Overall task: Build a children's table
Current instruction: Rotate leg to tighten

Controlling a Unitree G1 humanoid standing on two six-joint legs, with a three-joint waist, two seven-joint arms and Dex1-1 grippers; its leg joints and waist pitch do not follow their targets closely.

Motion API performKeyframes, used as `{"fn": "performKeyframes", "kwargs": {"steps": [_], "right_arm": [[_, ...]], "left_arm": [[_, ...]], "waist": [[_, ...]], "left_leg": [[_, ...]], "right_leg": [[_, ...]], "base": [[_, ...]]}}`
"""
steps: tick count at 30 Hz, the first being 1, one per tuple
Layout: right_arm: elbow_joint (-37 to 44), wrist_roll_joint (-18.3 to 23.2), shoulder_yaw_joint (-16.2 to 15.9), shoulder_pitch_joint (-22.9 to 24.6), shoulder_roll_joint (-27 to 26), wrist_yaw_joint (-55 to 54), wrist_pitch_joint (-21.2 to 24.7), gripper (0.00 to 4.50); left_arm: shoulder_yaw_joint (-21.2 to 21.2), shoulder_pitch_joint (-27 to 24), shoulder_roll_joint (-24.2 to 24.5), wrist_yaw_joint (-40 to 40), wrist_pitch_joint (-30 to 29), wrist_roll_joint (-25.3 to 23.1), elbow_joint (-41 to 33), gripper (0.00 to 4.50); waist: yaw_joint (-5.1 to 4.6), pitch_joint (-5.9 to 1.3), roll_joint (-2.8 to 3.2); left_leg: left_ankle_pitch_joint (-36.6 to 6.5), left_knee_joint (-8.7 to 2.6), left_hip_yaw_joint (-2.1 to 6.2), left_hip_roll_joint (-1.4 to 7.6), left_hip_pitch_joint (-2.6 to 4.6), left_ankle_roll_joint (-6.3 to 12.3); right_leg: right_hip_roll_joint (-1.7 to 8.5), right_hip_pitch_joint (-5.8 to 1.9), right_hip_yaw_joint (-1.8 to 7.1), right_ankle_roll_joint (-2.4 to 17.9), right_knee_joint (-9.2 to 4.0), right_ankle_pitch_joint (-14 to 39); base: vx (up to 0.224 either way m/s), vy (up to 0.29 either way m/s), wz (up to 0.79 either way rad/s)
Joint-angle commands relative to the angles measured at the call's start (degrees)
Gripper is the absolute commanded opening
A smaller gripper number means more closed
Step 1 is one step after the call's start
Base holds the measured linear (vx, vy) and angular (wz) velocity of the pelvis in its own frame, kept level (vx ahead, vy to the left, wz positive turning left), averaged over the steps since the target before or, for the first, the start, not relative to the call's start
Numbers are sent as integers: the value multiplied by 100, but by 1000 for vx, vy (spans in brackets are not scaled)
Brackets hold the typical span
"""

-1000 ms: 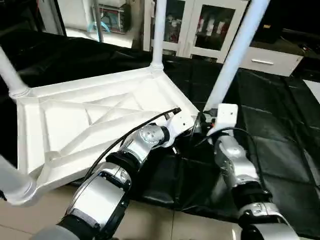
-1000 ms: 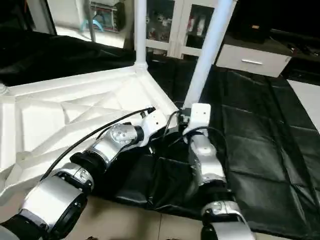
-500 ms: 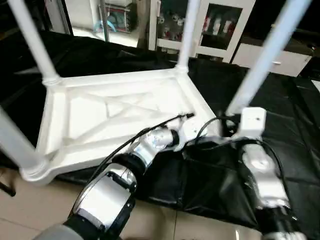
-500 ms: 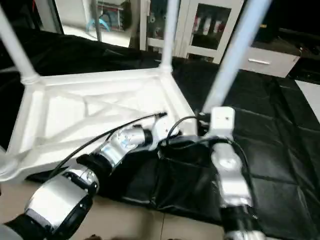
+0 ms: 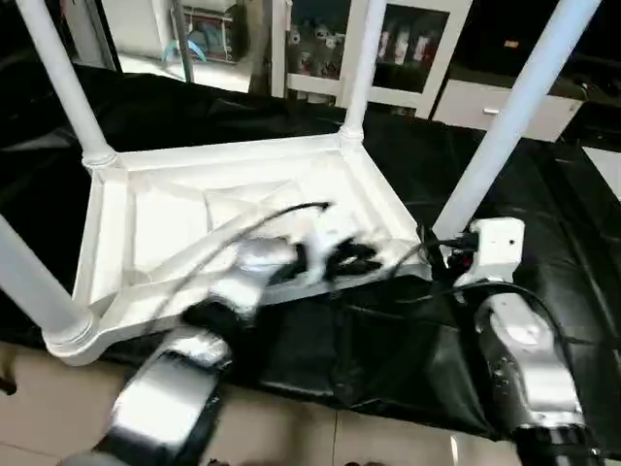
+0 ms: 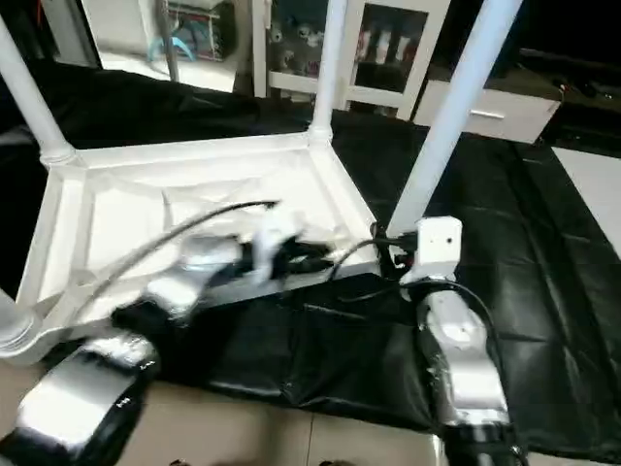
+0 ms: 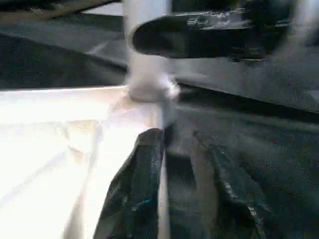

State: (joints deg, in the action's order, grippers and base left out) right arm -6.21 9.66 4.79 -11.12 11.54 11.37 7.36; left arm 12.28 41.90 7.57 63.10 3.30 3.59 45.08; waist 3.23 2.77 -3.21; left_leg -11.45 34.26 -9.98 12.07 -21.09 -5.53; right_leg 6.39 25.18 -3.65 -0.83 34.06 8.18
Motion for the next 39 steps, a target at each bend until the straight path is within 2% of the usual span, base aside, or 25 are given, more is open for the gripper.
{"fn": "performKeyframes", "kwargs": {"steps": [1,2,3,5,6,7,8,9,10,12,14,16,17,19,20,21,22,23,27,28,29,31,34,36,39], "right_arm": [[243,164,72,46,131,288,103,355],[352,301,114,149,283,565,148,355],[364,365,130,185,353,694,183,355],[349,494,183,236,482,938,214,355],[319,591,215,268,618,1164,240,355],[299,644,214,301,767,1390,257,355],[243,663,235,333,982,1652,226,355],[211,664,245,351,1108,1799,206,355],[209,668,247,354,1125,1822,207,355],[168,749,270,412,1415,2259,140,355],[154,892,294,521,1740,2801,129,355],[153,929,306,553,1806,2922,140,355],[176,942,300,593,1860,3018,128,355],[206,974,292,631,1909,3119,130,355],[276,1035,264,686,1943,3234,159,355],[292,1055,254,703,1956,3294,159,355],[312,1087,227,718,1955,3361,173,355],[306,1082,189,724,1962,3416,148,355],[321,1061,118,726,1919,3438,130,355],[330,1058,110,725,1895,3441,135,355],[331,1058,110,725,1892,3441,136,355],[349,1048,80,716,1856,3444,147,355],[380,1031,19,708,1815,3459,151,355],[389,1021,-5,704,1798,3467,148,355],[405,1020,-23,703,1778,3465,154,355]], "left_arm": [[126,-184,304,499,-640,308,-995,159],[231,-499,793,786,-1112,374,-1780,170],[260,-587,957,893,-1253,388,-1984,175],[308,-730,1246,1082,-1509,410,-2303,179],[324,-833,1442,1244,-1711,411,-2536,188],[346,-918,1608,1371,-1888,404,-2717,202],[418,-1026,1833,1527,-2082,288,-2909,214],[464,-1088,1960,1615,-2192,211,-3017,214],[475,-1104,1987,1623,-2227,207,-3057,222],[670,-1300,2317,1689,-2619,89,-3483,231],[904,-1348,2345,1452,-2774,-99,-3544,253],[955,-1342,2315,1352,-2749,-180,-3517,265],[978,-1259,2207,1118,-2527,-377,-3314,274],[989,-1171,2105,875,-2364,-562,-3140,283],[1022,-945,1950,464,-2073,-842,-2765,291],[1068,-849,1916,294,-1992,-943,-2655,298],[1086,-711,1847,56,-1899,-1043,-2450,305],[1125,-573,1796,-172,-1776,-1141,-2249,323],[1264,-220,1704,-525,-1415,-1396,-1698,338],[1297,-116,1656,-622,-1275,-1497,-1483,365],[1299,-101,1646,-639,-1259,-1510,-1451,373],[1335,126,1520,-1045,-956,-1717,-938,375],[1415,478,1363,-1827,-407,-2021,-99,414],[1418,622,1266,-2292,-185,-2125,276,431],[1356,708,1142,-2640,11,-2163,616,448]], "waist": [[15,-383,-19],[20,-379,-12],[12,-374,0],[-14,-338,57],[-28,-330,48],[-20,-326,82],[-25,-322,92],[-21,-327,86],[-29,-308,85],[-32,-325,99],[-23,-322,86],[-8,-333,82],[-13,-337,87],[-3,-346,61],[-2,-347,58],[9,-357,48],[12,-360,42],[15,-358,43],[19,-360,12],[19,-358,13],[19,-366,3],[20,-372,-1],[42,-395,6],[48,-398,-15],[53,-405,-37]], "left_leg": [[-939,-416,-82,68,40,604],[-1006,-438,-67,97,28,557],[-1049,-441,-69,99,31,531],[-1381,-475,-80,90,61,329],[-1451,-481,-85,85,60,284],[-1567,-494,-74,83,76,187],[-1607,-496,-77,81,88,134],[-1637,-494,-70,84,89,116],[-1624,-503,-70,75,59,112],[-1612,-503,-59,67,50,90],[-1576,-486,-64,71,55,141],[-1503,-467,-69,59,49,178],[-1444,-471,-56,59,19,190],[-1441,-451,-62,53,25,215],[-1392,-446,-63,41,12,261],[-1390,-435,-65,39,38,260],[-1373,-444,-46,46,10,264],[-1459,-437,-46,44,16,283],[-1470,-441,-24,26,-24,258],[-1480,-440,-19,20,-25,243],[-1434,-430,-21,18,-19,251],[-1350,-424,-21,28,-28,279],[-1290,-404,-23,23,-16,334],[-1215,-398,-9,8,-59,373],[-1164,-389,-10,14,-56,385]], "right_leg": [[101,-376,166,1488,-260,744],[123,-409,170,1463,-249,823],[114,-405,172,1444,-242,858],[83,-369,174,1270,-312,1304],[75,-358,175,1242,-331,1399],[76,-354,177,1171,-343,1562],[64,-341,186,1138,-354,1584],[66,-354,184,1133,-343,1574],[57,-358,192,1087,-354,1618],[73,-371,193,1062,-351,1665],[69,-366,192,1096,-352,1593],[74,-368,191,1102,-360,1597],[72,-387,183,1099,-355,1587],[79,-385,179,1042,-383,1685],[56,-376,173,994,-403,1684],[73,-367,173,979,-408,1706],[83,-390,173,988,-387,1682],[76,-373,164,956,-400,1777],[92,-399,144,795,-430,2130],[97,-390,137,728,-451,2263],[95,-380,138,708,-450,2254],[92,-380,141,778,-430,2068],[83,-386,135,845,-407,1788],[79,-422,122,822,-387,1667],[98,-420,121,828,-390,1718]], "base": [[0,0,0],[0,0,0],[0,0,0],[0,0,0],[0,0,0],[0,0,0],[0,0,0],[0,0,0],[0,0,0],[0,0,0],[0,0,0],[0,0,0],[0,0,0],[0,0,0],[0,0,0],[0,0,0],[0,0,0],[0,0,0],[0,0,0],[0,0,0],[0,0,0],[0,0,0],[0,0,0],[0,0,0],[0,0,0]]}}
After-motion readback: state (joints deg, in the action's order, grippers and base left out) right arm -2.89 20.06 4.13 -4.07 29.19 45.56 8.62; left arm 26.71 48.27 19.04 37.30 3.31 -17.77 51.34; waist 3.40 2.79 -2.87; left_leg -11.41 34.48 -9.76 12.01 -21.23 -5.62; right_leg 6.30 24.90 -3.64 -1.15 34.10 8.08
